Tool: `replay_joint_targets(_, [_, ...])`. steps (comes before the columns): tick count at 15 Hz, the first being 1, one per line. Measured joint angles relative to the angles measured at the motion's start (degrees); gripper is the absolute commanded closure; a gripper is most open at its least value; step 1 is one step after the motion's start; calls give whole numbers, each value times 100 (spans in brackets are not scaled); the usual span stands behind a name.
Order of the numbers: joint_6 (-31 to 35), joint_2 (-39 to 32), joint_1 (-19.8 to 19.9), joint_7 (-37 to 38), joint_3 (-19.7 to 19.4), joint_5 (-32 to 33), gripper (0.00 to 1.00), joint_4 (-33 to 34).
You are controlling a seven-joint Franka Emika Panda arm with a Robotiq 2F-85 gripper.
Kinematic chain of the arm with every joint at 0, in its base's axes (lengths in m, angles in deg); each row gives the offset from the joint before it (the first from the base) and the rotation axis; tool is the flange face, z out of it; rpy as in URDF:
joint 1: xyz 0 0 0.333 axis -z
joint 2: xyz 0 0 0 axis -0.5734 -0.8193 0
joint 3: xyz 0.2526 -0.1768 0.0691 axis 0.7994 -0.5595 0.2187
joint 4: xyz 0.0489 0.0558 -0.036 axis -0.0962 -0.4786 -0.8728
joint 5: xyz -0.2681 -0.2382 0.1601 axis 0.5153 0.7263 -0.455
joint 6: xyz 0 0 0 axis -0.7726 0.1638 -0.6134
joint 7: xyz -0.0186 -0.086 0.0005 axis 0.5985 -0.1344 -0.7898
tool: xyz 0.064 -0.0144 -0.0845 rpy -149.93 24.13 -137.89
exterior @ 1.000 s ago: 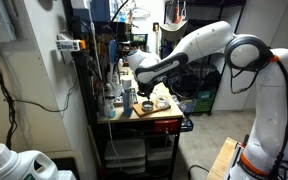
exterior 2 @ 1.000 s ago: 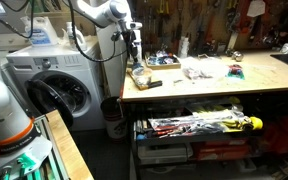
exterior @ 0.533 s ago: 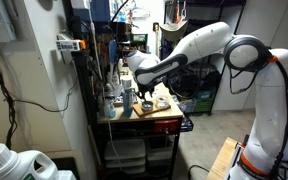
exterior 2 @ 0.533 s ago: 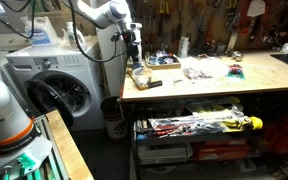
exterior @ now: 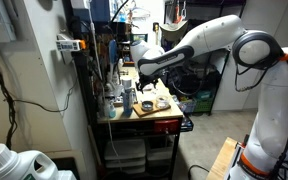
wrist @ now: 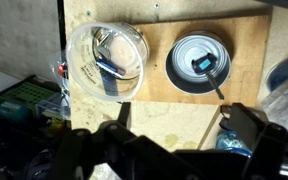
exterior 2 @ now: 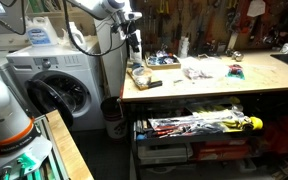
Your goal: Remove the silver bowl from the transparent lunch box , put it on the chopping board and put the brown object in the silver bowl
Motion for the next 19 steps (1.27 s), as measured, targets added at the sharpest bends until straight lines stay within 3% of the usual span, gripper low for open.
replay_joint_targets(6, [-669,867,275,768,-102,-854,0,-214])
replay_joint_targets(11, [-726,1758,639,1098,-163,-1631,0,-844])
replay_joint_targets(19, [-271,3010,1017,1099,-167,-1639,0,-2174])
